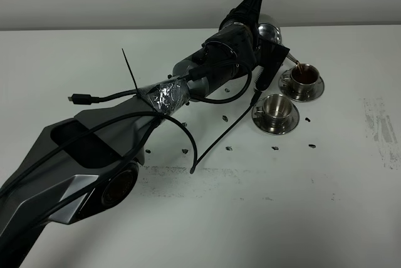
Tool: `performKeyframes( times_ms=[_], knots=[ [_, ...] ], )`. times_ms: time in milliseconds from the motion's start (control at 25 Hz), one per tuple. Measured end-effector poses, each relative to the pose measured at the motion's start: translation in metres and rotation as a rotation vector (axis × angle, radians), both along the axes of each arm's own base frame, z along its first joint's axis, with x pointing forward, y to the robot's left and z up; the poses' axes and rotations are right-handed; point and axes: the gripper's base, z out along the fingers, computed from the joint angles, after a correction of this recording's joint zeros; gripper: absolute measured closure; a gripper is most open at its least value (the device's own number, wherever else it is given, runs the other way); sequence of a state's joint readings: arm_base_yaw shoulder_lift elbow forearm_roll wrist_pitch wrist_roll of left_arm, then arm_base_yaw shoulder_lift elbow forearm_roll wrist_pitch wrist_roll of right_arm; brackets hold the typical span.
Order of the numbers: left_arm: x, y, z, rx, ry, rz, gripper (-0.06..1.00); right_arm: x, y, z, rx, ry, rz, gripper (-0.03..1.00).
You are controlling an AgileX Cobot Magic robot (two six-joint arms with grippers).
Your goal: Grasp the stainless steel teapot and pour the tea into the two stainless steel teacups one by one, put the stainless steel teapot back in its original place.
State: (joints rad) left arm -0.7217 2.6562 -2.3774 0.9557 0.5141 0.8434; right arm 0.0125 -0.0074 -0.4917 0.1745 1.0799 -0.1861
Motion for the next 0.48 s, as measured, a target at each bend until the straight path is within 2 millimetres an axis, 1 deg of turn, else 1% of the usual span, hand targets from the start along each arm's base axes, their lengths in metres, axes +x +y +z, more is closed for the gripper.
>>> performKeyframes(
  times_ms=[480],
  knots=[
    [-0.0003,-0.0001,-0.0006,-0.012,0.009,0.006,0.77,0.0000,0.0000,0.0000,0.000,0.000,0.000,0.73]
  ],
)
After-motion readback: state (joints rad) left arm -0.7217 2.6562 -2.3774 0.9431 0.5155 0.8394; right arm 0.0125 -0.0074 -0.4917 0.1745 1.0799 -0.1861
